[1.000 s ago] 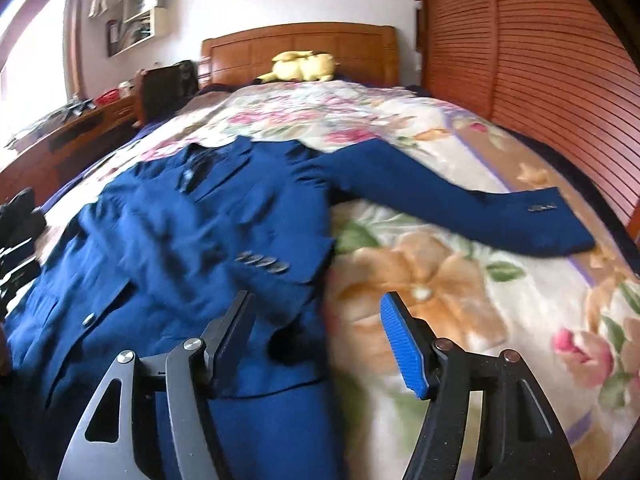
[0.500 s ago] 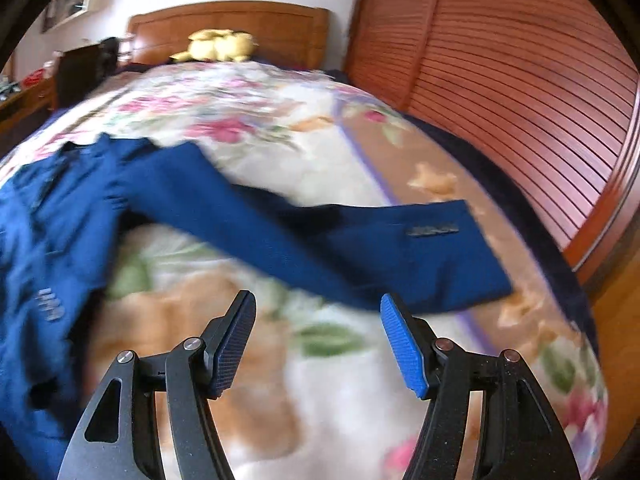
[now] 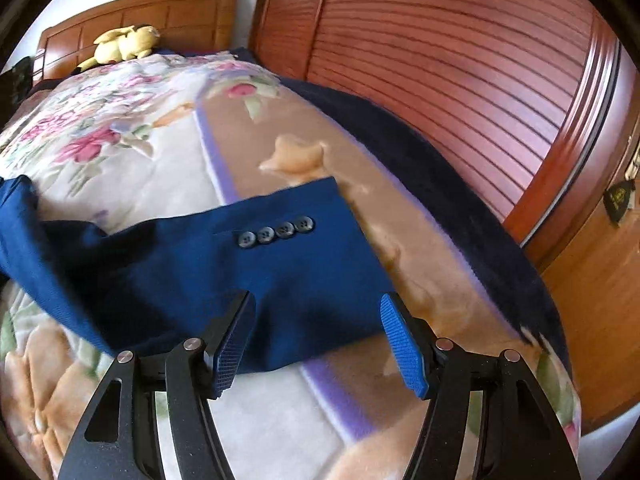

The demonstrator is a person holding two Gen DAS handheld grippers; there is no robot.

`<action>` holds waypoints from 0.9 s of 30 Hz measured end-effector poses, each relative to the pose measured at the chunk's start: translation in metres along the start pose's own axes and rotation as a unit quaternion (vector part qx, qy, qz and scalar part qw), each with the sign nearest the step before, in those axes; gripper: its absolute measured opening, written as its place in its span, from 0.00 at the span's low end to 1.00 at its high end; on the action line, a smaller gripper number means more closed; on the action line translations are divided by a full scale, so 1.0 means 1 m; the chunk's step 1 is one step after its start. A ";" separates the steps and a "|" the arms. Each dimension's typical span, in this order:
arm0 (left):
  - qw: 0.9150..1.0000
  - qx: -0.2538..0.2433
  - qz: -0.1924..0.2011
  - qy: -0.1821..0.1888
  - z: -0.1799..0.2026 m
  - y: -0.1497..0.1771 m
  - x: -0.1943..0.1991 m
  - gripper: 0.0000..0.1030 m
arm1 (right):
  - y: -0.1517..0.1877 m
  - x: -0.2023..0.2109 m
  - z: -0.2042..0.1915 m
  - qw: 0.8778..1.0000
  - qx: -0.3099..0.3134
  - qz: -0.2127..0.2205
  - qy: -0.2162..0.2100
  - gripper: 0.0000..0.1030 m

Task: Fold large clothes
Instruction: 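Grasp the buttoned cuff of the other sleeve with the right tool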

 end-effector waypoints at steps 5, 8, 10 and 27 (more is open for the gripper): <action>1.000 0.000 0.000 0.000 0.000 0.000 0.000 0.75 | 0.006 -0.021 -0.005 0.999 0.012 -0.030 0.020 0.63; 1.000 0.002 0.001 0.000 0.000 0.000 0.000 0.75 | 0.010 -0.024 -0.010 0.999 0.029 -0.033 0.012 0.36; 1.000 0.004 0.003 0.000 0.000 0.001 0.000 0.75 | 0.009 -0.020 -0.017 0.998 0.049 -0.031 0.004 0.06; 1.000 0.006 0.015 -0.002 -0.003 -0.001 0.009 0.75 | -0.030 0.096 -0.029 0.992 0.066 0.103 -0.010 0.01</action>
Point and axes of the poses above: each gripper's, at about its wrist camera, not at the fingertips, and x roughly against the way its jaws point, z to its right, y to its underside, the point moved 3 cm from there along -x, roughly the way its jaws point, and after that the axes turned 10 degrees about -x, right-handed, at the moved point
